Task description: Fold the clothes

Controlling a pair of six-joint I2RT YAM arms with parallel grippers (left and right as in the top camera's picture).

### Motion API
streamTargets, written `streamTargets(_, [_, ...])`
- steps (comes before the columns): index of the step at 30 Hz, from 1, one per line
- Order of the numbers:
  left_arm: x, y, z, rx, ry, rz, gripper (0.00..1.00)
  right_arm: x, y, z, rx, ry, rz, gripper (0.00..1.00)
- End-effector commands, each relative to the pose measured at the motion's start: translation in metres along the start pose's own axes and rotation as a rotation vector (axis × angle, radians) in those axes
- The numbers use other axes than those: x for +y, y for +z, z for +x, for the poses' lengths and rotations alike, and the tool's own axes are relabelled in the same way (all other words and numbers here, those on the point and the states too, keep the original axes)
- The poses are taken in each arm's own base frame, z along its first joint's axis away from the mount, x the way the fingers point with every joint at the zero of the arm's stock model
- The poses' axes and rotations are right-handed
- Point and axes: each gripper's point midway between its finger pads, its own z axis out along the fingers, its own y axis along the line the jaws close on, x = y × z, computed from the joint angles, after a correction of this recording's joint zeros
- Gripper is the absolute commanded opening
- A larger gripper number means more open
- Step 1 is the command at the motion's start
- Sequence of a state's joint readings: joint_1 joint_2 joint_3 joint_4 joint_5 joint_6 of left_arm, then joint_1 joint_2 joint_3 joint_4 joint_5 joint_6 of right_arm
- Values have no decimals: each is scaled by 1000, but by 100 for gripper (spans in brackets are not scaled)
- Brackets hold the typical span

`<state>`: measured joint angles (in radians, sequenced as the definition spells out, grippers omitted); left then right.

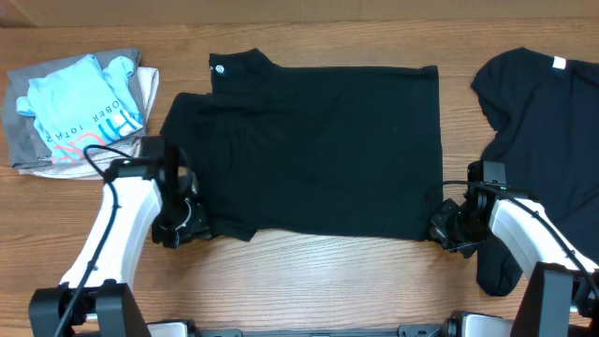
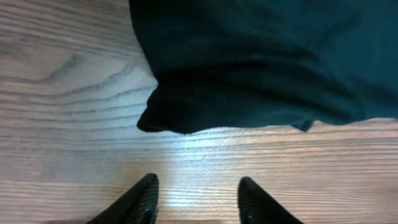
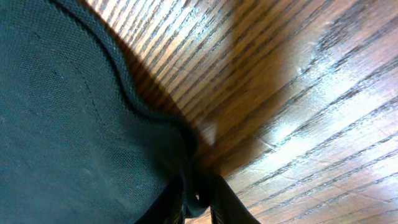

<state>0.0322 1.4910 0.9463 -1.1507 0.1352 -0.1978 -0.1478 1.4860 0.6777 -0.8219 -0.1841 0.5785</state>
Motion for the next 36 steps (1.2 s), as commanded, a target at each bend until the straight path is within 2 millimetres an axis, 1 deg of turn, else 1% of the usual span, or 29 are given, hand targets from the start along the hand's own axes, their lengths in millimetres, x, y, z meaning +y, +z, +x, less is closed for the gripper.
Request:
streamTargets(1, [17, 5, 3, -9, -63, -127, 38, -1, 2, 0, -5, -15, 4, 17])
streamTargets(6, [26, 5, 1, -28, -167, -173, 35, -1, 2, 0, -5, -15, 4, 18])
streamTargets(10, [25, 6, -3, -53, -268, -164, 32, -1, 2, 0, -5, -15, 3, 18])
streamTargets(13, [22, 6, -10, -84, -315, -143, 36, -1, 2, 0, -6, -15, 4, 18])
streamTargets(15, [17, 7, -16, -98, -313, -117, 36, -1, 2, 0, -5, -15, 4, 18])
streamTargets(18, [15, 7, -18, -104, -312, -104, 36, -1, 2, 0, -5, -15, 4, 18])
streamTargets(23, [15, 8, -16, -96, -308, -107, 39, -1, 2, -1, -6, -15, 4, 18])
streamTargets(33, [18, 7, -15, -85, -177, -129, 41, 0, 2, -1, -9, -15, 2, 18])
streamTargets(36, [17, 8, -14, -82, -177, -126, 41, 0, 2, -1, -7, -15, 3, 18])
